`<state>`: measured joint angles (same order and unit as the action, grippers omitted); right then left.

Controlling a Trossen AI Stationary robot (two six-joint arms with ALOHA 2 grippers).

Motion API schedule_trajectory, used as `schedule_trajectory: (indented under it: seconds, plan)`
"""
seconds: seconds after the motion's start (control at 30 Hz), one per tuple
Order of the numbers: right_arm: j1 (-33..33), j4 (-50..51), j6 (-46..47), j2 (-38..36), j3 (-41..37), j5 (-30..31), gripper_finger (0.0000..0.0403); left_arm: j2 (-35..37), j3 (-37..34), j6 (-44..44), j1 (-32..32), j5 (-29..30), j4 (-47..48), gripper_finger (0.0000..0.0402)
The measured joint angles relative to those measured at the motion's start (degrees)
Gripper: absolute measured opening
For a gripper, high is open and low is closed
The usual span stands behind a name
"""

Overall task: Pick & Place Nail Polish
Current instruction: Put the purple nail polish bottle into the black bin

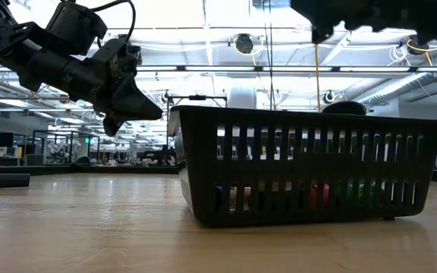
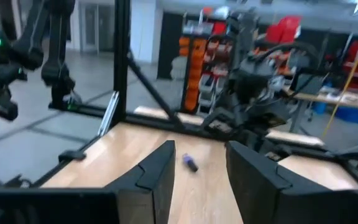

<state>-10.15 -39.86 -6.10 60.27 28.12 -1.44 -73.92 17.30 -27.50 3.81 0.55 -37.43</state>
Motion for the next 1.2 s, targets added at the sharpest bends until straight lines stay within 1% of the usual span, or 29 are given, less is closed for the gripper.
schedule_trajectory:
  seconds: [0.1,0.23,0.3,0.4,0.57,0.67,0.77,0.93,1.0,1.07,1.2]
  plan:
    - [1.1,-5.2,1.1,-2.7,-4.2,0.0,0.0131,0.0,0.0,-0.1,-0.2,-1.5,0.1,0.004]
    - [2.2,-9.1,2.7,-5.0,-7.7,0.1,0.0131,0.0,0.3,-2.1,-0.2,-9.6,0.7,0.0065]
    - [2.4,-9.6,2.9,-5.8,-8.4,0.1,0.0131,0.0,1.0,-3.8,-0.2,-12.3,0.3,0.0068]
    - [2.4,-9.7,2.9,-6.4,-8.5,0.1,0.0131,0.0,1.6,-5.1,-0.2,-13.5,0.2,0.0068]
    - [2.3,-9.7,3.1,-6.4,-8.5,0.1,0.0131,0.0,1.7,-4.0,-0.2,-13.3,-0.4,0.0061]
    - [2.3,-9.7,4.0,-6.4,-8.5,0.1,0.0131,0.0,1.7,-3.3,-0.2,-11.0,-0.4,0.0062]
    - [2.3,-9.7,4.2,-6.4,-8.6,-0.1,0.0131,0.0,1.7,-8.1,-0.2,-9.7,-0.4,0.0063]
    - [2.3,-9.6,4.5,-6.4,-8.5,-0.1,0.0131,0.0,1.7,-9.0,-1.3,-9.6,0.0,0.0065]
    - [2.3,-9.6,4.5,-6.4,-8.6,-0.1,0.0131,0.0,1.7,-9.3,-1.5,-9.8,0.0,0.0077]
    - [2.3,-9.6,4.5,-6.4,-8.5,-0.1,0.0131,0.0,1.7,-9.2,-1.6,-10.5,0.0,0.01]
    - [2.3,-9.6,4.5,-6.4,-8.5,-0.1,0.0131,0.0,1.7,-8.6,-1.6,-11.8,0.4,0.0169]
